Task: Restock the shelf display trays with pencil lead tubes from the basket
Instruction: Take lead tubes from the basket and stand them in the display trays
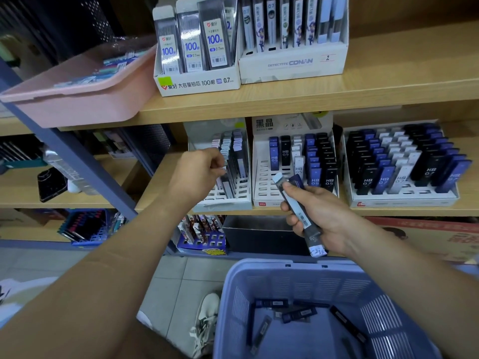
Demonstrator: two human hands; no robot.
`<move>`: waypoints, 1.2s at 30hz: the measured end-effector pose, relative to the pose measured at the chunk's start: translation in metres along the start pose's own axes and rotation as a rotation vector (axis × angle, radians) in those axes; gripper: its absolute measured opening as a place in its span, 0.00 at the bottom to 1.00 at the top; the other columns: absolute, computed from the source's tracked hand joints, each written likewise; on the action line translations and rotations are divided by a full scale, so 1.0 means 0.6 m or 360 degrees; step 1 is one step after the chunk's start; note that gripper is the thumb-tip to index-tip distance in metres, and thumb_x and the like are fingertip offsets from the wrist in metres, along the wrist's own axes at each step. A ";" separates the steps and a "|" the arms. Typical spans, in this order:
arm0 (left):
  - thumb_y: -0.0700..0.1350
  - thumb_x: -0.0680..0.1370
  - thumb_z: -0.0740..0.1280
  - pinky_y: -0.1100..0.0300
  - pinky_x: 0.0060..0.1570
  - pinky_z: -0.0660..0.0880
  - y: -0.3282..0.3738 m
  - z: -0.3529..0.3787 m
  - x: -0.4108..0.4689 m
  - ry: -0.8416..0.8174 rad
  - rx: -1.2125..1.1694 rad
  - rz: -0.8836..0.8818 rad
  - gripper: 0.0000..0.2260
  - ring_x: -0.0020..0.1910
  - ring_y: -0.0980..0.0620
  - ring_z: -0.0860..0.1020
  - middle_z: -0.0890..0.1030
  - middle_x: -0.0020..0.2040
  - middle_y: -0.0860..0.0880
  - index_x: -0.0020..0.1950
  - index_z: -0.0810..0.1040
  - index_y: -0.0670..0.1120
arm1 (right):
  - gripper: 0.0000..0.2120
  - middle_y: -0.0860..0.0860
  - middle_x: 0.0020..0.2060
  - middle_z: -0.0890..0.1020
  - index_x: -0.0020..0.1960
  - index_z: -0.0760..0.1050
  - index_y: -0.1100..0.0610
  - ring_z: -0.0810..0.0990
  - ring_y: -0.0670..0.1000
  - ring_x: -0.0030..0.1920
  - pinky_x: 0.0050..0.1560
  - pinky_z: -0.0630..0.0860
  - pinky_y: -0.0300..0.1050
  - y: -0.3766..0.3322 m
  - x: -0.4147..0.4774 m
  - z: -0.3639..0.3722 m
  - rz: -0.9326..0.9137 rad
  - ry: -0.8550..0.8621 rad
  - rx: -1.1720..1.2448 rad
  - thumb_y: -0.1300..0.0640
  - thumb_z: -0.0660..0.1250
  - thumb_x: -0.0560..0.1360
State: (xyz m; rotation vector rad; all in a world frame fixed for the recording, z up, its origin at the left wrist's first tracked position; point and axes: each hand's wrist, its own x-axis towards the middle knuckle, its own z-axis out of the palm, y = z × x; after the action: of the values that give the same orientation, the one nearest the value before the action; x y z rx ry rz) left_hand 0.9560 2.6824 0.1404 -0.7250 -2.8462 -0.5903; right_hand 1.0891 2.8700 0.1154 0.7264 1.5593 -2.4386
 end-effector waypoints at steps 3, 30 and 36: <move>0.42 0.75 0.72 0.58 0.43 0.76 0.000 -0.003 0.005 0.0013 0.0089 -0.0026 0.03 0.37 0.52 0.77 0.80 0.37 0.50 0.42 0.80 0.45 | 0.13 0.53 0.34 0.75 0.56 0.75 0.60 0.70 0.47 0.24 0.19 0.66 0.35 -0.002 -0.002 0.000 0.0013 -0.0028 0.0046 0.52 0.68 0.78; 0.30 0.72 0.68 0.64 0.36 0.80 0.009 -0.096 -0.011 -0.0357 -0.1506 -0.0567 0.10 0.37 0.48 0.83 0.84 0.40 0.42 0.50 0.80 0.41 | 0.06 0.53 0.32 0.74 0.51 0.74 0.59 0.62 0.45 0.24 0.20 0.57 0.34 -0.022 -0.016 -0.008 0.0118 -0.0378 -0.0152 0.57 0.65 0.78; 0.31 0.72 0.70 0.66 0.38 0.80 -0.064 -0.131 -0.051 -0.0180 -0.1191 -0.0661 0.07 0.35 0.54 0.83 0.84 0.40 0.40 0.47 0.81 0.39 | 0.12 0.56 0.35 0.78 0.60 0.76 0.66 0.74 0.49 0.30 0.27 0.72 0.39 -0.019 -0.017 0.010 0.0174 -0.0181 0.0006 0.64 0.63 0.78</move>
State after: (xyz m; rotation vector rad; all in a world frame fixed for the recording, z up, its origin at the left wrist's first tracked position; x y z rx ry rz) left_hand 0.9674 2.6063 0.1920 -0.2227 -2.8538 -1.7743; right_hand 1.0917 2.8686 0.1315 0.6431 1.4350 -2.3608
